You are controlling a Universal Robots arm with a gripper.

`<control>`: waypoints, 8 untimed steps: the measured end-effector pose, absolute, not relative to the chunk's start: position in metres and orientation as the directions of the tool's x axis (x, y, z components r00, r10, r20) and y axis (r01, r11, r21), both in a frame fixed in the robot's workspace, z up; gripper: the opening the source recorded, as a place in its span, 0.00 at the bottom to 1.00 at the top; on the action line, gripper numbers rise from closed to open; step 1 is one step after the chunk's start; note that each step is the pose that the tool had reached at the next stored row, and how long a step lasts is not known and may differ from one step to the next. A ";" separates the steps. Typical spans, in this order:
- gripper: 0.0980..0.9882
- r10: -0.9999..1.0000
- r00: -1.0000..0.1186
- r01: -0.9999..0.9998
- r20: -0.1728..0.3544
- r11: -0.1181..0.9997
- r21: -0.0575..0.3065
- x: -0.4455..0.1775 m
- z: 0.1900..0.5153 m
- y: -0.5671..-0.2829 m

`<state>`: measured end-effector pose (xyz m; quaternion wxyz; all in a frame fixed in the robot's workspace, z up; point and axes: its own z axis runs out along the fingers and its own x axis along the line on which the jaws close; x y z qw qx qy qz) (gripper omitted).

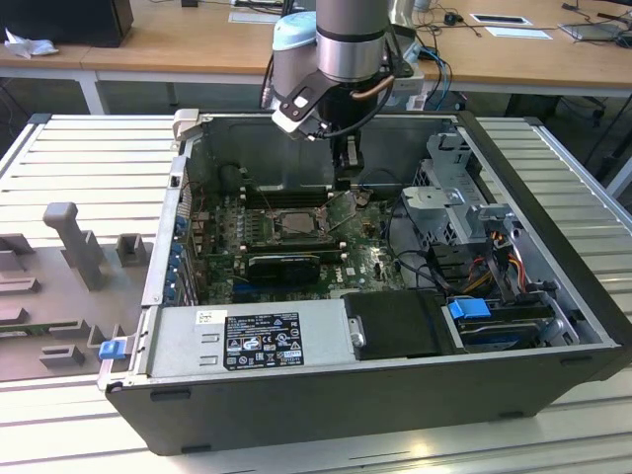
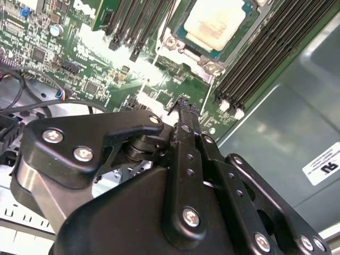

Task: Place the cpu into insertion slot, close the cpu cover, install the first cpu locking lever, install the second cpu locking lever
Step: 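Close the cpu cover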

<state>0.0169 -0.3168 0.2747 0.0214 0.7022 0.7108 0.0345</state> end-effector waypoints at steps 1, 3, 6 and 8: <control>0.01 1.000 -0.013 0.997 0.018 0.011 0.079 0.019 0.275 -0.317; 0.01 1.000 -0.013 0.997 0.018 0.011 0.079 0.022 0.275 -0.317; 0.01 1.000 -0.013 0.997 0.018 0.011 0.079 0.025 0.275 -0.317; 0.01 1.000 -0.013 0.997 0.018 0.011 0.079 0.028 0.275 -0.317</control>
